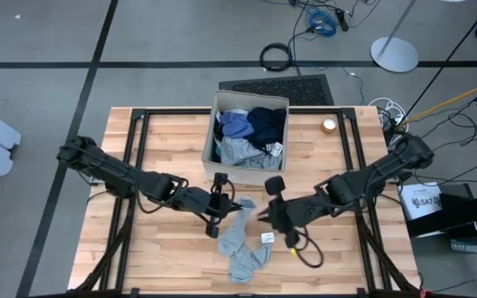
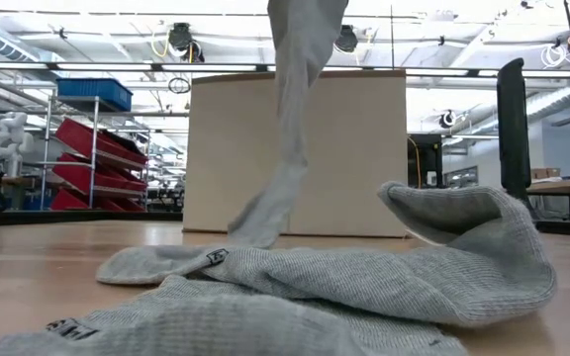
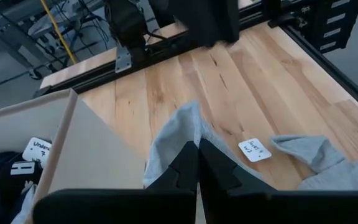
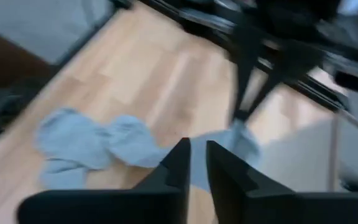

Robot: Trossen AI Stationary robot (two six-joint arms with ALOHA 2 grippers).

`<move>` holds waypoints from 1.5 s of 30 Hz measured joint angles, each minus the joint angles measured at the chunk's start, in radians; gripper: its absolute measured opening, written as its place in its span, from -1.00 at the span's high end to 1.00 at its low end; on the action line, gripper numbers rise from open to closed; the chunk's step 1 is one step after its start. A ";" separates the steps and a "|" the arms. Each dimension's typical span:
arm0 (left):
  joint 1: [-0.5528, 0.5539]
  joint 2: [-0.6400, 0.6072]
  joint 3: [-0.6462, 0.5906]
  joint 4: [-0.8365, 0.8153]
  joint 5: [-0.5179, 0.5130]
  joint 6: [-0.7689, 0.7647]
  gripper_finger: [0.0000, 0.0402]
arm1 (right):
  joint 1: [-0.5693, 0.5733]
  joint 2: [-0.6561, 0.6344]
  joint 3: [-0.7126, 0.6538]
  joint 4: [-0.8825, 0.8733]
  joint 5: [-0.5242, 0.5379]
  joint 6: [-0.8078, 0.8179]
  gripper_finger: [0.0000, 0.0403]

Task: Sort clothes
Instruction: Put the top gray sock into the laundry bin

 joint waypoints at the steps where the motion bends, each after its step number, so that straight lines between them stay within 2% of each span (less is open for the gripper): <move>1: 0.000 0.000 0.000 -0.002 0.000 0.000 0.98 | -0.005 0.007 0.000 0.000 0.017 0.017 0.75; 9: -0.001 0.000 0.000 -0.001 0.000 0.000 0.98 | -0.073 0.039 0.000 0.008 0.010 0.080 0.08; 13: 0.000 0.000 0.000 -0.001 0.000 0.000 0.98 | -0.086 0.041 0.000 0.007 0.003 0.117 -0.19; 15: -0.001 0.000 0.000 0.000 0.000 0.000 0.98 | -0.090 0.041 0.000 0.004 0.000 0.128 -0.27; 18: 0.000 0.000 0.000 0.000 0.000 0.000 0.98 | -0.098 0.049 0.000 -0.003 -0.059 0.138 -0.34; 23: 0.000 0.000 0.000 0.001 0.000 0.000 0.98 | -0.124 0.097 0.000 0.011 -0.075 0.121 -0.35; 28: 0.000 0.000 -0.001 0.001 0.000 0.000 0.98 | -0.180 0.130 0.000 0.037 -0.069 0.100 -0.27; 32: 0.000 0.000 -0.001 -0.001 0.000 0.000 0.98 | -0.197 0.130 0.000 0.035 -0.070 0.100 -0.09; 35: 0.000 0.000 -0.001 -0.002 0.000 0.001 0.98 | -0.194 0.130 0.000 0.024 -0.089 0.099 0.17; 38: 0.000 0.000 -0.001 -0.003 0.000 0.000 0.97 | -0.194 0.130 0.000 0.007 -0.142 0.085 0.54; 41: -0.001 0.000 -0.001 -0.003 -0.033 0.000 0.90 | -0.194 0.130 0.000 0.005 -0.151 0.044 0.91; 45: -0.004 0.000 -0.001 -0.018 -0.068 -0.010 0.66 | -0.195 0.130 0.000 0.004 -0.151 0.026 0.94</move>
